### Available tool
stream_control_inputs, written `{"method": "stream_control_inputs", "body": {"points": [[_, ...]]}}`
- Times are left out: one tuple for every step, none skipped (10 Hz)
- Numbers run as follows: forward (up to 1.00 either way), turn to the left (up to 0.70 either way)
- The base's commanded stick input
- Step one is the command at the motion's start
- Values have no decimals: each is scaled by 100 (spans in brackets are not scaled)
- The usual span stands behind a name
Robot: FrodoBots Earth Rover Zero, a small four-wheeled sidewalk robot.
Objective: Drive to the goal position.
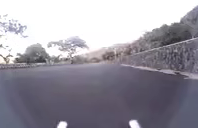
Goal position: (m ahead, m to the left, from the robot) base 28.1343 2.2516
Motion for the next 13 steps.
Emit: {"method": "stream_control_inputs", "body": {"points": [[70, -35], [70, -20], [70, 0], [70, 0], [70, 0], [70, 0], [70, 0], [70, 0], [70, 0], [70, 0], [70, 0], [70, 0], [70, 0]]}}
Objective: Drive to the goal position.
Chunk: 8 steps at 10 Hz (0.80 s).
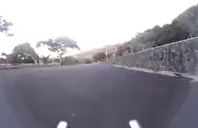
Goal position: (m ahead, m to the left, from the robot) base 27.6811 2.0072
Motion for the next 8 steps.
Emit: {"method": "stream_control_inputs", "body": {"points": [[70, 0], [70, 0], [70, 0], [70, 0], [70, 0], [70, 0], [70, 0], [70, 0]]}}
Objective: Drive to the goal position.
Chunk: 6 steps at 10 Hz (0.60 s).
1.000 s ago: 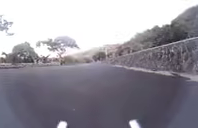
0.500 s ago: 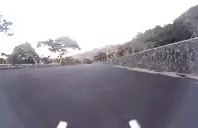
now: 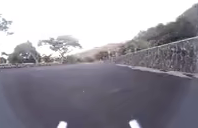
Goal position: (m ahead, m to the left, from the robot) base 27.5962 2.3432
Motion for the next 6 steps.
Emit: {"method": "stream_control_inputs", "body": {"points": [[70, 0], [70, 0], [70, 0], [70, 0], [70, 0], [70, 0]]}}
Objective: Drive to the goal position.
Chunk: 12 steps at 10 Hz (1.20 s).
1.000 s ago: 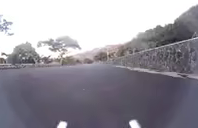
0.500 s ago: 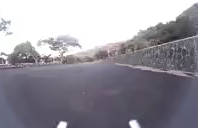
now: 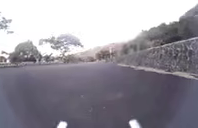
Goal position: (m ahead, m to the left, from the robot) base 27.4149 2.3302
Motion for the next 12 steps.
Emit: {"method": "stream_control_inputs", "body": {"points": [[70, 0], [70, 0], [70, 0], [70, 0], [70, 0], [70, 0], [70, 0], [70, 0], [70, 0], [70, 0], [70, 0], [70, 0]]}}
